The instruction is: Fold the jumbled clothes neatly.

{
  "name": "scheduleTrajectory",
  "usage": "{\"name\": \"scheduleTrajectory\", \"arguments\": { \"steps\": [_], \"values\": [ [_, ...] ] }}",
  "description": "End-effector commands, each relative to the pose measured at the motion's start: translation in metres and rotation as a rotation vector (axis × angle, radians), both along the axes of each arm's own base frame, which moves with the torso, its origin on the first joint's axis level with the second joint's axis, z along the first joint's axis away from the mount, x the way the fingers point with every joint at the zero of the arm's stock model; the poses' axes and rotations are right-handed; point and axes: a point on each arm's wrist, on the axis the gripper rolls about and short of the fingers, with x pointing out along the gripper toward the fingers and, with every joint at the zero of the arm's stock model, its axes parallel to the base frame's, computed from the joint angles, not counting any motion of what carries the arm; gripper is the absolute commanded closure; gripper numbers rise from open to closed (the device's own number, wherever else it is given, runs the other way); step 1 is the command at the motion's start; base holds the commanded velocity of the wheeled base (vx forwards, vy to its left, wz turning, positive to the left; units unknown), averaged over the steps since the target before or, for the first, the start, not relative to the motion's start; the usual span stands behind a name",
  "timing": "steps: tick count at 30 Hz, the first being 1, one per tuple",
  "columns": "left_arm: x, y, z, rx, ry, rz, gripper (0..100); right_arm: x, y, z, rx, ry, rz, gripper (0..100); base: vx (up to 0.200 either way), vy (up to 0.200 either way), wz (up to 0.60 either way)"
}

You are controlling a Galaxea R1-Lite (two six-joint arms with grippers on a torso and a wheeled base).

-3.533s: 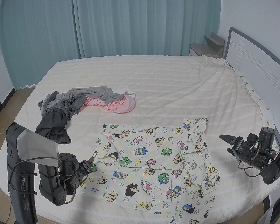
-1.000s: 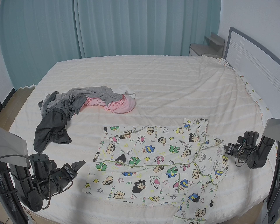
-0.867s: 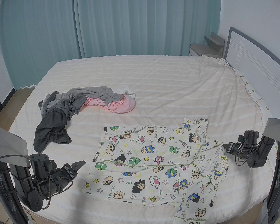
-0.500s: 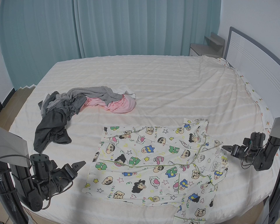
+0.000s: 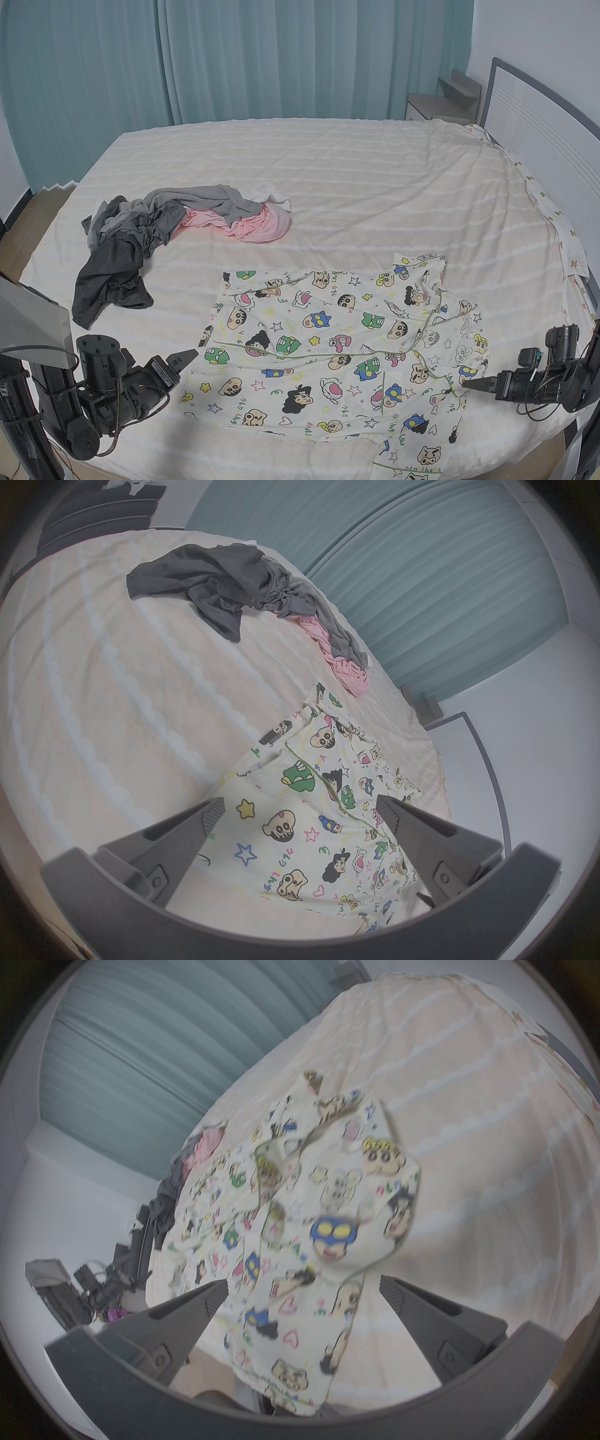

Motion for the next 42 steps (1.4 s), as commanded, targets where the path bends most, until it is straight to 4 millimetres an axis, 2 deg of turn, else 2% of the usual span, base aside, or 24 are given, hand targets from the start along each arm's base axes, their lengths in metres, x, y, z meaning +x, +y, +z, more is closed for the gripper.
{"name": "scheduleTrajectory", "arguments": {
  "steps": [1,8,17,25,36,37,42],
  "values": [
    [-0.004,-0.002,0.000,-0.006,0.001,-0.008,0,-0.006,0.004,-0.008,0.010,0.057,0.017,0,-0.200,0.000,0.00],
    [-0.004,-0.002,0.000,-0.011,0.003,-0.006,0,0.004,0.009,-0.026,0.007,0.057,0.044,0,-0.200,0.000,0.00],
    [-0.004,-0.002,0.000,-0.010,0.003,-0.004,0,0.023,0.026,-0.059,-0.031,0.008,0.044,0,0.000,0.000,0.00],
    [-0.004,-0.002,0.000,-0.010,0.004,-0.004,0,0.036,0.048,-0.061,-0.018,-0.010,0.059,0,0.000,0.000,0.00],
    [-0.004,-0.002,-0.001,-0.009,0.006,-0.003,0,0.047,0.052,-0.065,-0.007,-0.033,0.050,0,0.000,0.000,0.00],
    [-0.004,-0.002,-0.001,-0.009,0.006,-0.003,0,0.047,0.053,-0.065,0.009,-0.023,0.038,100,0.000,0.000,0.00],
    [-0.004,-0.002,-0.001,-0.008,0.006,-0.001,0,0.044,0.054,-0.061,0.021,-0.013,0.031,100,0.000,0.000,0.00]
  ]
}}
